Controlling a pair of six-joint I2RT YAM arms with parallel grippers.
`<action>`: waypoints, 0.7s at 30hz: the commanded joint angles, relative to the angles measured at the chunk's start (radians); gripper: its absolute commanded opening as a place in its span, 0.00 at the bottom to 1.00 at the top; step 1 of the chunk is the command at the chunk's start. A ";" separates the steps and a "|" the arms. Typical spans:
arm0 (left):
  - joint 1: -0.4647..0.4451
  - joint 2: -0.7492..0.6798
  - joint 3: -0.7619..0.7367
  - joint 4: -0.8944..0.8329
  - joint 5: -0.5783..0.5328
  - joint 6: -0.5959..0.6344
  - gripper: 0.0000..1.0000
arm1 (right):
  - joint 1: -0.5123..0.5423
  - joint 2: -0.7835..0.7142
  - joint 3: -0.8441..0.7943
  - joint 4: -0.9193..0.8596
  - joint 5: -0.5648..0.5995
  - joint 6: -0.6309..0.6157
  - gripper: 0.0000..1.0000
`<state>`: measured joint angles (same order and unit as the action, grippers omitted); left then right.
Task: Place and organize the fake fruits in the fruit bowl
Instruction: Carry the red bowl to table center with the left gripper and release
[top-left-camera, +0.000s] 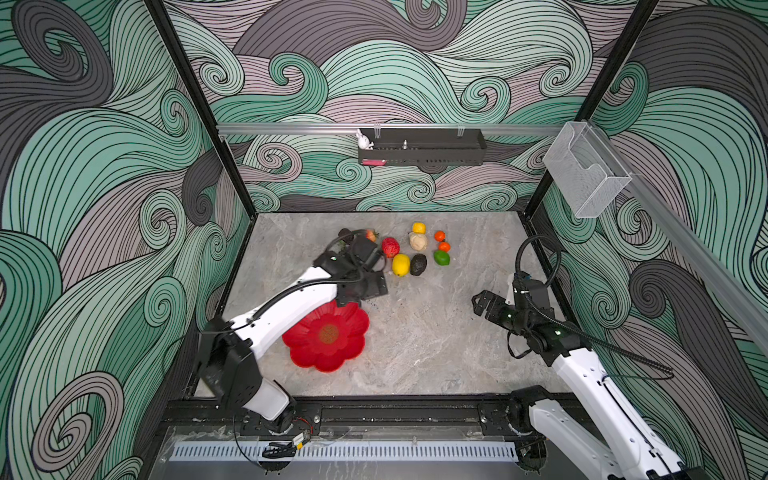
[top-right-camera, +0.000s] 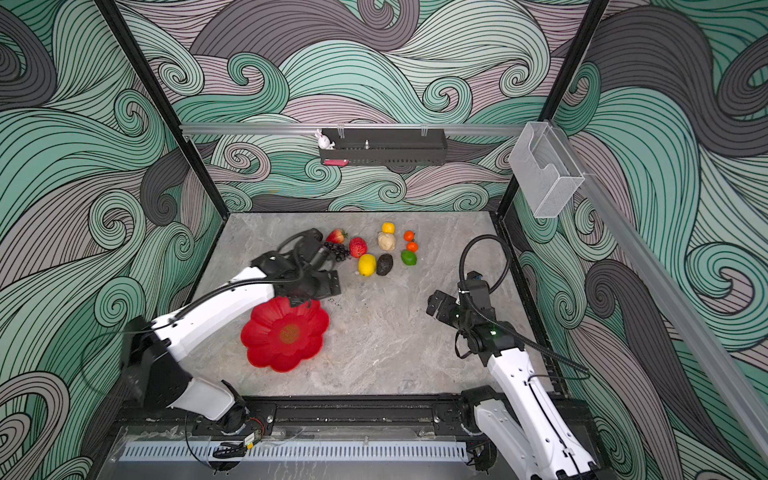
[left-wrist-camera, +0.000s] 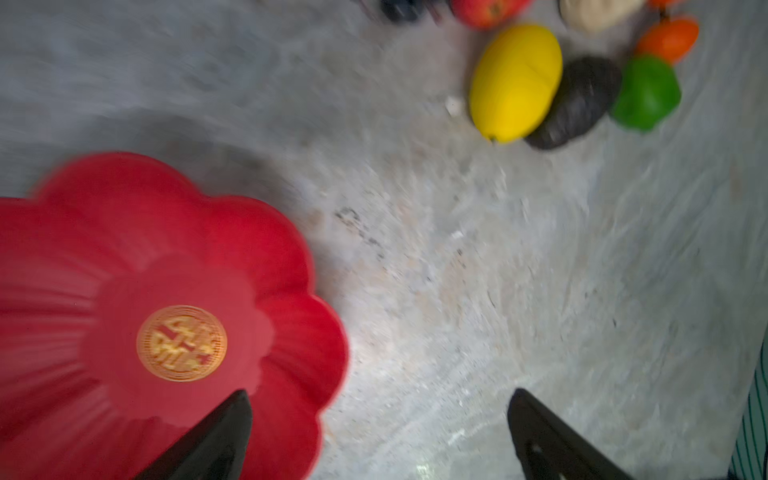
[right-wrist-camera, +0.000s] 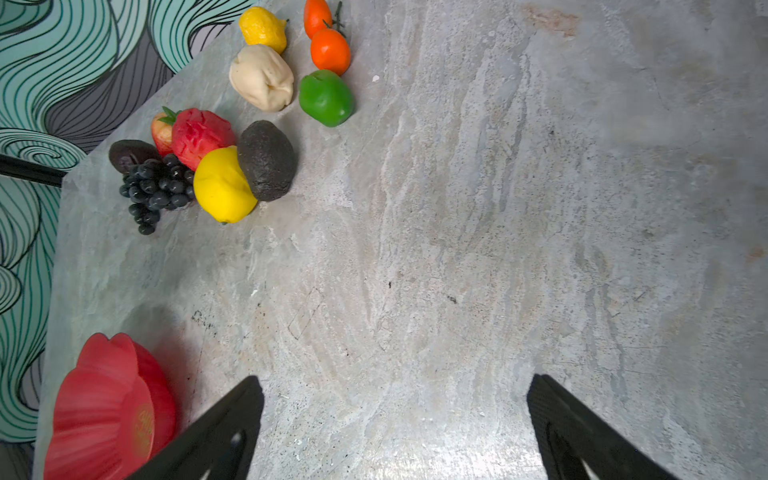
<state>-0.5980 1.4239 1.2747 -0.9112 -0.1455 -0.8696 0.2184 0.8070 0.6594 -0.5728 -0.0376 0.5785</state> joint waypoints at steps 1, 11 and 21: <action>0.147 -0.149 -0.132 -0.066 -0.140 0.034 0.99 | 0.000 -0.004 -0.020 0.037 -0.053 0.013 1.00; 0.573 -0.243 -0.364 0.084 0.037 -0.022 0.99 | 0.029 0.003 -0.044 0.039 -0.062 0.009 1.00; 0.768 -0.197 -0.519 0.250 0.266 0.008 0.99 | 0.049 0.015 -0.055 0.047 -0.043 0.004 1.00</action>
<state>0.1547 1.2030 0.7502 -0.7273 0.0154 -0.8810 0.2584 0.8169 0.6224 -0.5304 -0.0887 0.5838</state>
